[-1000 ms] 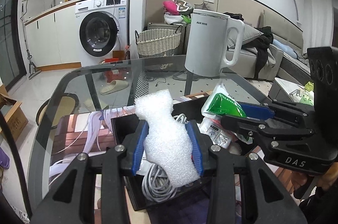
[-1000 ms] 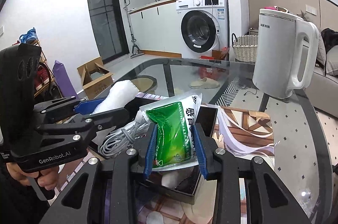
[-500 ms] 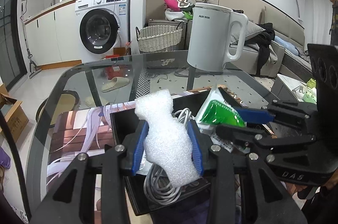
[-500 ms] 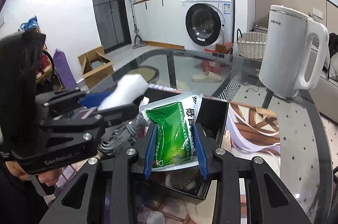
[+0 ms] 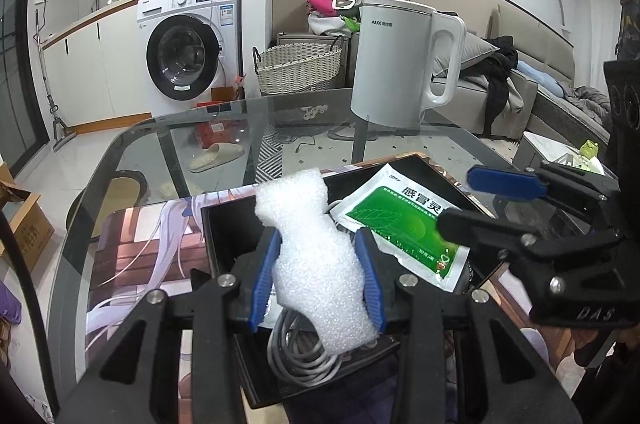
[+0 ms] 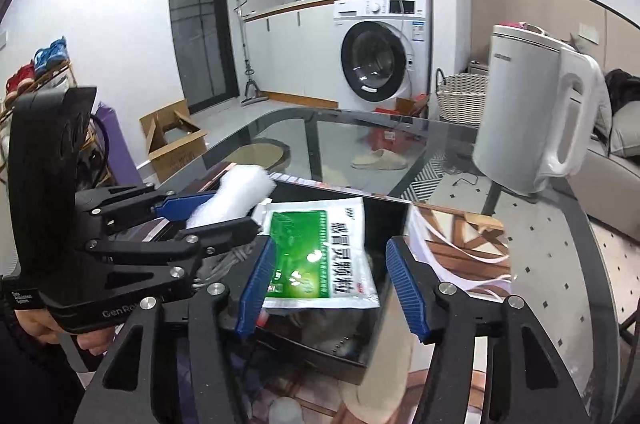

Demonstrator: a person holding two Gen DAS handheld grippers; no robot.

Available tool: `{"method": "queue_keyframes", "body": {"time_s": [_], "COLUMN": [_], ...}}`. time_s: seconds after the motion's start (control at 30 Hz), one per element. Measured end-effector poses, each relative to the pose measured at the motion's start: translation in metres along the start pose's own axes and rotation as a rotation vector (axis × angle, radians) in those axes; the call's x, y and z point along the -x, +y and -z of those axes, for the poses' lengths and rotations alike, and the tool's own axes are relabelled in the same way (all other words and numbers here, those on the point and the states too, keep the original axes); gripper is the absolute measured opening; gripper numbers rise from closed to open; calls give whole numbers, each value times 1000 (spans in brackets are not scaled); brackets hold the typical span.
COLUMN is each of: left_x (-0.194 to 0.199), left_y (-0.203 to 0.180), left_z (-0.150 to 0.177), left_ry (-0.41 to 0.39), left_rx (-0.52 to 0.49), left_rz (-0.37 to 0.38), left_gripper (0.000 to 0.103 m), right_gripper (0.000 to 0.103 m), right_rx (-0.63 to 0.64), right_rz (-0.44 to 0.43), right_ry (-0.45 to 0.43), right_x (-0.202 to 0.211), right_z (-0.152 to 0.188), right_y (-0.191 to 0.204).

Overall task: Organize soft objects
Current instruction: 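Lower the foam into the box with the left gripper while the right drops the green sachet in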

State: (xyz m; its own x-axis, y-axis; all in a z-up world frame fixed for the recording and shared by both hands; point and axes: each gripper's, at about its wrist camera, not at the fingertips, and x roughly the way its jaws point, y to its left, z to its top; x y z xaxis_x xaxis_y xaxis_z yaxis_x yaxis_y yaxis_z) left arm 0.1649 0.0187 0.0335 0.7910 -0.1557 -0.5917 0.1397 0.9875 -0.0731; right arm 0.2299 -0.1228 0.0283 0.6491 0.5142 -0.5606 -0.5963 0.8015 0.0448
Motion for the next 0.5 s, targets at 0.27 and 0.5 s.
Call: {"method": "queue_keyframes", "body": {"time_s": [0.27, 0.5], "left_x": [-7, -5], "left_y": [-2, -6], "left_z": [1, 2], "left_ry": [25, 33], "left_rx": [-13, -20], "left_rz": [-13, -34], "left_gripper": [38, 60], "right_gripper": [66, 80], "right_rx": [5, -2], "right_rz": [-4, -4], "right_ry": [-15, -27], "right_x": [11, 18], "right_z": [5, 10], "right_y": [-6, -9]}}
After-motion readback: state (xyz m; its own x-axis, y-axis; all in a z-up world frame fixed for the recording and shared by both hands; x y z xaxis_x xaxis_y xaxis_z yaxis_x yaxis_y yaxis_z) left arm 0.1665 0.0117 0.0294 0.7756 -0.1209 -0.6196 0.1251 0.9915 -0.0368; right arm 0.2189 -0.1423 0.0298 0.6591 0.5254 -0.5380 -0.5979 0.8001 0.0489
